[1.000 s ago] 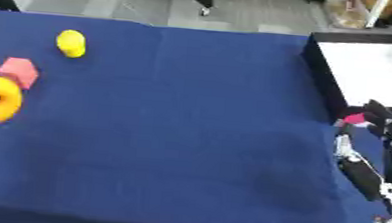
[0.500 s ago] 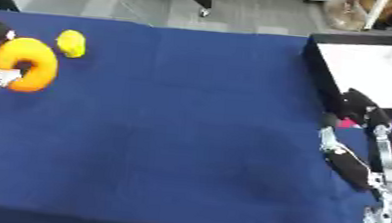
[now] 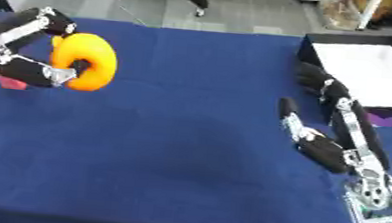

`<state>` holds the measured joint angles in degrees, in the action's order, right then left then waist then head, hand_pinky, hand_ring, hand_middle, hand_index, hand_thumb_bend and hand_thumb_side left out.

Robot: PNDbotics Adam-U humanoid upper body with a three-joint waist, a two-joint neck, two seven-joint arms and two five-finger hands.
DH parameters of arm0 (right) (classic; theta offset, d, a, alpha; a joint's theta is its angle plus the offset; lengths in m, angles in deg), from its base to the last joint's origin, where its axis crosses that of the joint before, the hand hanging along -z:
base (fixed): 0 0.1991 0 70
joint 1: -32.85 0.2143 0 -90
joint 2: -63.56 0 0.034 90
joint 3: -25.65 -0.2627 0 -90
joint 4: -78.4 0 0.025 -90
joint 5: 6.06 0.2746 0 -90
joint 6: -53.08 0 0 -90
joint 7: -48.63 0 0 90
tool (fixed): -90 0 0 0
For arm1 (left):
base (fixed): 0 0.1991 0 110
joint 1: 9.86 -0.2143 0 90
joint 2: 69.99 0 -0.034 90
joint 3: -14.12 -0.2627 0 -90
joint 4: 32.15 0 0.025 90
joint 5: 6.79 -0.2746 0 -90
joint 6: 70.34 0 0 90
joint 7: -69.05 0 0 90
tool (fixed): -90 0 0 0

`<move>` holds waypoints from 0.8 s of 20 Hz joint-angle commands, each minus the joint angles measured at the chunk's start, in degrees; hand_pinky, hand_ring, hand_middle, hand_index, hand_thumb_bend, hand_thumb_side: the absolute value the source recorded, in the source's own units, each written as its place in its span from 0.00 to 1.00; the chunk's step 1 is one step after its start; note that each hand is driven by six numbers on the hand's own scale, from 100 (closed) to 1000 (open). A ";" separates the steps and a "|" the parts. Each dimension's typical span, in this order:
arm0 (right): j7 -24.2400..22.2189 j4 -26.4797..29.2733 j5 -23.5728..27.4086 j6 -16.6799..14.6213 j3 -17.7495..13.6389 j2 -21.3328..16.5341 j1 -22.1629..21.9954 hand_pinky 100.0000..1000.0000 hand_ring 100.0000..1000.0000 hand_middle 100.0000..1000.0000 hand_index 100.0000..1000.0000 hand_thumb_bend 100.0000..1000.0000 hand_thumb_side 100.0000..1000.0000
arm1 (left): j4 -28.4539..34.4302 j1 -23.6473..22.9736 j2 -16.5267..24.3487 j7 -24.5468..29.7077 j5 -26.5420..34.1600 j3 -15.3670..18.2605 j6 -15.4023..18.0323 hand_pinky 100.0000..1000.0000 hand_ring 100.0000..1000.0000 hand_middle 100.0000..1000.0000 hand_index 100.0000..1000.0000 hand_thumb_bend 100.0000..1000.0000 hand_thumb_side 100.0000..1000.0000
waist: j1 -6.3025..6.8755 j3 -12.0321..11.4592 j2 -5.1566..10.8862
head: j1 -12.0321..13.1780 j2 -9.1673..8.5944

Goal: Pick up the objects with one hand, pass them to the other hand, and then place them into the box on the other side of the table.

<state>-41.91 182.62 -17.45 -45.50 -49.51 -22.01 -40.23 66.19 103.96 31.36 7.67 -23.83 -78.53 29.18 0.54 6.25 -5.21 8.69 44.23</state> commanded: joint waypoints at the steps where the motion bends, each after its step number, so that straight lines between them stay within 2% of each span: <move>1: -2.29 2.13 0.96 -0.36 1.55 -0.61 1.79 0.85 0.84 0.81 0.90 0.24 0.45 | -0.21 1.96 -0.45 -1.00 -0.69 -0.67 0.01 0.53 0.33 0.29 0.49 0.10 0.16 | -0.14 -0.18 0.87 | -0.17 -0.11; 4: -3.87 3.05 1.89 -0.59 2.62 -0.53 2.78 0.85 0.84 0.81 0.90 0.28 0.45 | -1.12 2.75 -1.36 -1.41 -0.51 -1.35 0.13 0.53 0.33 0.29 0.49 0.10 0.16 | -0.25 -0.22 0.81 | 0.04 -0.11; 10: -5.01 3.70 2.78 -0.51 2.91 -0.53 3.23 0.85 0.84 0.81 0.90 0.28 0.45 | -1.80 3.19 -1.65 -1.33 -0.10 -1.76 0.45 0.53 0.33 0.29 0.49 0.10 0.16 | -0.29 -0.23 0.77 | 0.14 -0.11; 11: -5.19 3.96 2.95 -0.65 3.15 -0.30 3.48 0.85 0.84 0.80 0.88 0.32 0.44 | -1.67 3.44 -1.90 -1.18 0.05 -2.01 0.61 0.53 0.33 0.29 0.49 0.14 0.17 | -0.40 -0.32 0.85 | 0.04 -0.11; 16: -9.05 5.87 6.32 -1.09 7.71 0.80 8.11 0.85 0.84 0.81 0.89 0.32 0.45 | -3.51 6.52 -3.72 2.52 3.77 -6.54 2.40 0.54 0.34 0.29 0.49 0.17 0.18 | -0.72 -0.34 0.58 | 0.05 -0.11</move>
<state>-50.00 186.98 -12.13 -46.52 -42.45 -21.20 -33.10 62.40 109.25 27.12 9.33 -21.21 -84.49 31.19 -0.28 5.90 -5.22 8.73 44.23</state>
